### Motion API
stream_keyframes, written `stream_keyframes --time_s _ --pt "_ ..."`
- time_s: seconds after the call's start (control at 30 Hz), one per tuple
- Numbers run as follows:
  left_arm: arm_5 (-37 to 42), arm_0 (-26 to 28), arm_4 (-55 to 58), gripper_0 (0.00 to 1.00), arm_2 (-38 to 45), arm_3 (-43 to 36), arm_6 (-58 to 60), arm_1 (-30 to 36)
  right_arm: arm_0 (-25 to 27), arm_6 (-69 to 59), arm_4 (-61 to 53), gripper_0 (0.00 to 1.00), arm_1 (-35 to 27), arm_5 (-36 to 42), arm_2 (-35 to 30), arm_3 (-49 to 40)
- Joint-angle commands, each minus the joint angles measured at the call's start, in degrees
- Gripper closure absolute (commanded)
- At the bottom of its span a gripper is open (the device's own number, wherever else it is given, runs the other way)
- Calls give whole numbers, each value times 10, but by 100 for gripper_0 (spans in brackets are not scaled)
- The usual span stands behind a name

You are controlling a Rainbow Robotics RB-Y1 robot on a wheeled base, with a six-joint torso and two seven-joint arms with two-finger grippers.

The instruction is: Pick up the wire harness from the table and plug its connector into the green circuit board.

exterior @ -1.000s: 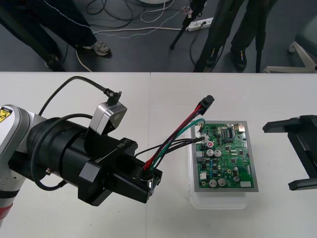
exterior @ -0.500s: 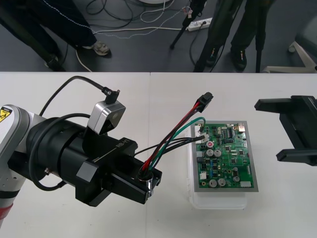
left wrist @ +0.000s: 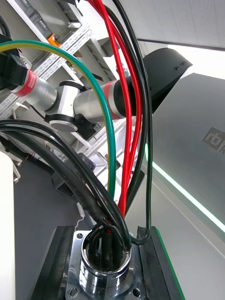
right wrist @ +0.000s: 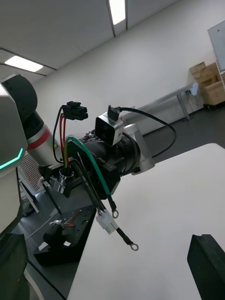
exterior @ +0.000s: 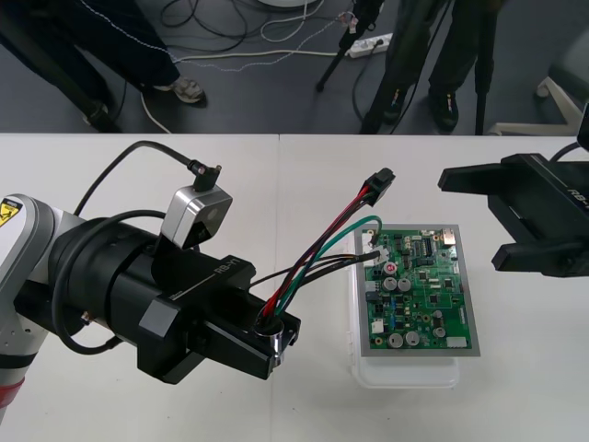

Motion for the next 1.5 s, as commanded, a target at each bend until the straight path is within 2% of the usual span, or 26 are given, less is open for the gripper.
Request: stream_keyframes --time_s 0.03,0.23,0.67,0.83,1.5 --pt "-21 -17 16 100 -17 -16 58 -12 -59 -24 -10 0 22 -15 42 11" --pt "-21 -16 17 100 -16 -16 58 -12 -91 -32 -12 0 47 -22 54 23" --pt "-21 -17 23 100 -16 -16 59 -12 -122 -107 -26 0 84 -29 59 16" --pt "-21 -17 24 100 -16 -16 59 -13 -136 -108 -27 0 100 -29 88 6" --pt "-21 -17 24 100 -16 -16 58 -13 -163 -113 -35 0 115 -23 105 -14"
